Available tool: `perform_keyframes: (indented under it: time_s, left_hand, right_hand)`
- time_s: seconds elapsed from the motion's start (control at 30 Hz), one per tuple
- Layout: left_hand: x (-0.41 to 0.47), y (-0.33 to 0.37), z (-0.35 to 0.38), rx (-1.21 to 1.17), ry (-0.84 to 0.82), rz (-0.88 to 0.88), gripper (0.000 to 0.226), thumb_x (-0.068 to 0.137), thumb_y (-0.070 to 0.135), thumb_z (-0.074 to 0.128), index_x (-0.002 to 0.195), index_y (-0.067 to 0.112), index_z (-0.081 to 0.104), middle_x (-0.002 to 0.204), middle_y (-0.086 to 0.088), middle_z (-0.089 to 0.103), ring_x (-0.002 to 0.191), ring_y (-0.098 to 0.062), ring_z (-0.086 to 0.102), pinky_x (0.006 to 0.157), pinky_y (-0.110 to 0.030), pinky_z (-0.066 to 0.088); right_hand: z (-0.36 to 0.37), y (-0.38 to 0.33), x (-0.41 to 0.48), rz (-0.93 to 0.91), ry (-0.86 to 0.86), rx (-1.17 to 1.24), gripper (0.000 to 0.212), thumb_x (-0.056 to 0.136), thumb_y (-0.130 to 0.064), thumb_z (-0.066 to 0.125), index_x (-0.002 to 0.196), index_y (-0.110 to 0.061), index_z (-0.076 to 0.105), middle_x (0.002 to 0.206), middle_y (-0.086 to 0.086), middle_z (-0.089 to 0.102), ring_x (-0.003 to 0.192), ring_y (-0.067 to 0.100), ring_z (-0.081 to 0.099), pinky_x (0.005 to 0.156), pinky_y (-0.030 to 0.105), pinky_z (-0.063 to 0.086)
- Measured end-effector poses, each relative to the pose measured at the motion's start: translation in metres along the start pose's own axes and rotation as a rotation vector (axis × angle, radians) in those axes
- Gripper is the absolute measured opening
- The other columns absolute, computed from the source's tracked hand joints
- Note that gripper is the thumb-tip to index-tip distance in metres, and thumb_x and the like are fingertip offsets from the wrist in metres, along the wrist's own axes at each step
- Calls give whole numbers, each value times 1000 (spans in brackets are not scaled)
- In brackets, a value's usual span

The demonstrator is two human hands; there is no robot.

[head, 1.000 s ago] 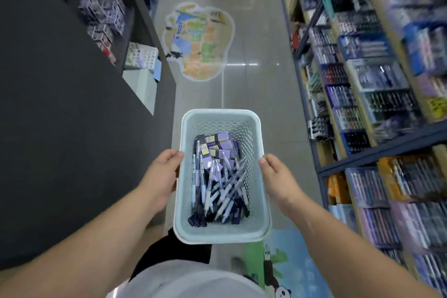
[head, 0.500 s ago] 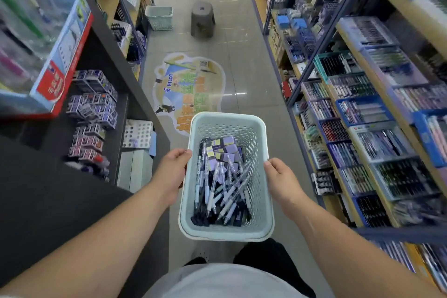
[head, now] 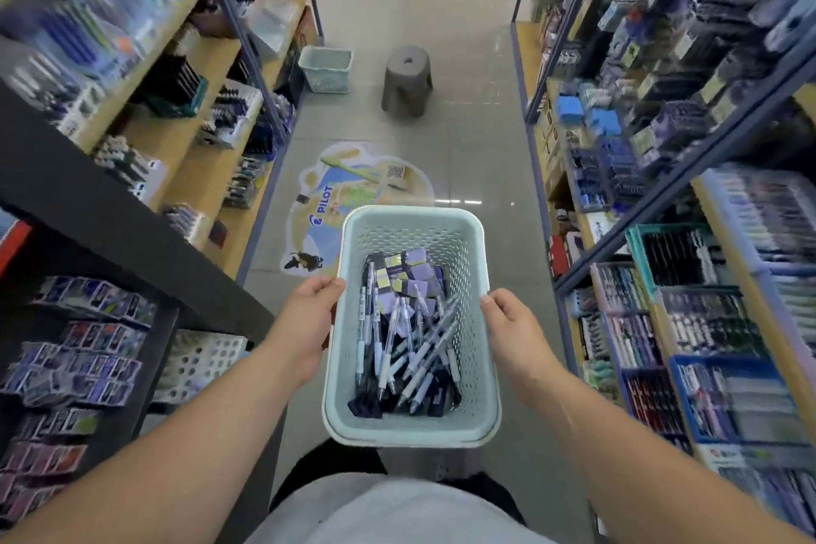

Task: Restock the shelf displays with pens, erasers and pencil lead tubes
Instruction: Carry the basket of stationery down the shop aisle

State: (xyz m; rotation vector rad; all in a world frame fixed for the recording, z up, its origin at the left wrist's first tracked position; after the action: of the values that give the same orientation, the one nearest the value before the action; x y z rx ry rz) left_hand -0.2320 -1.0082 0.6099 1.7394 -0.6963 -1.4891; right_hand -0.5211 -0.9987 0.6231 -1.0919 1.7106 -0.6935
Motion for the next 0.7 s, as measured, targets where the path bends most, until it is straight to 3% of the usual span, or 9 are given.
perform_keyframes:
  time_s: [0.13, 0.47, 0.7]
  left_hand:
    - [64, 54, 24, -52, 18, -9, 18, 100, 30, 58, 97, 13, 63, 94, -12, 60, 86, -26, 52, 80, -42, 43]
    - [283, 178, 46, -43, -36, -43, 23, 99, 28, 58, 98, 6, 60, 86, -11, 57, 81, -26, 51, 73, -43, 44]
    - [413, 304, 50, 17, -69, -17, 23, 100, 32, 57, 104, 10, 62, 94, -13, 62, 86, -25, 55, 84, -45, 48]
  right_hand:
    - [-15, -43, 89, -8, -8, -8, 38, 106, -36, 42, 96, -1, 54, 81, 4, 53, 72, 16, 46, 64, 34, 37]
    - [6, -145, 306, 60, 43, -12, 35, 104, -37, 44, 91, -7, 55, 79, 5, 54, 71, 18, 47, 65, 34, 41]
    - [18, -248, 435, 49, 71, -26, 35, 106, -34, 43, 90, -5, 54, 77, 3, 52, 68, 15, 45, 62, 32, 37]
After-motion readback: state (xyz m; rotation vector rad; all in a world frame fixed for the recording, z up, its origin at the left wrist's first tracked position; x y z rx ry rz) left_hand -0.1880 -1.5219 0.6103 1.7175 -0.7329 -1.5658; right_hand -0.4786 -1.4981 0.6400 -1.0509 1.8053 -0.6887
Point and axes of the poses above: each hand's wrist, its own x-axis towards the middle knuckle, its own z-axis out of the palm, y = z × x, the point moved 10 cm from there along x, towards the middle knuckle
